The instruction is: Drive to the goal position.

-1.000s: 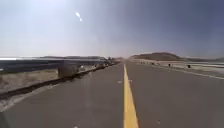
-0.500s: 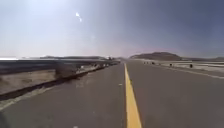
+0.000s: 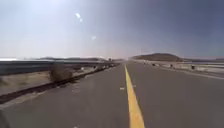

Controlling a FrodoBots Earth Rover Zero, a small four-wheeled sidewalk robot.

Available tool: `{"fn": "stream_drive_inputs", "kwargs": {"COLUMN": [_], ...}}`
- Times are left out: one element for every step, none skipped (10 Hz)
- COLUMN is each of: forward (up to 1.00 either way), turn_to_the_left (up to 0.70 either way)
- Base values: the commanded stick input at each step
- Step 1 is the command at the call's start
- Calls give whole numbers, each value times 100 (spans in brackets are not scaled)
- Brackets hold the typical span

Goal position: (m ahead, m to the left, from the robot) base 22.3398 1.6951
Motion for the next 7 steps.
{"fn": "stream_drive_inputs", "kwargs": {"forward": [50, 50, 50, 50, 50, 50, 50], "turn_to_the_left": [0, 0, 0, 0, 0, 0, 0]}}
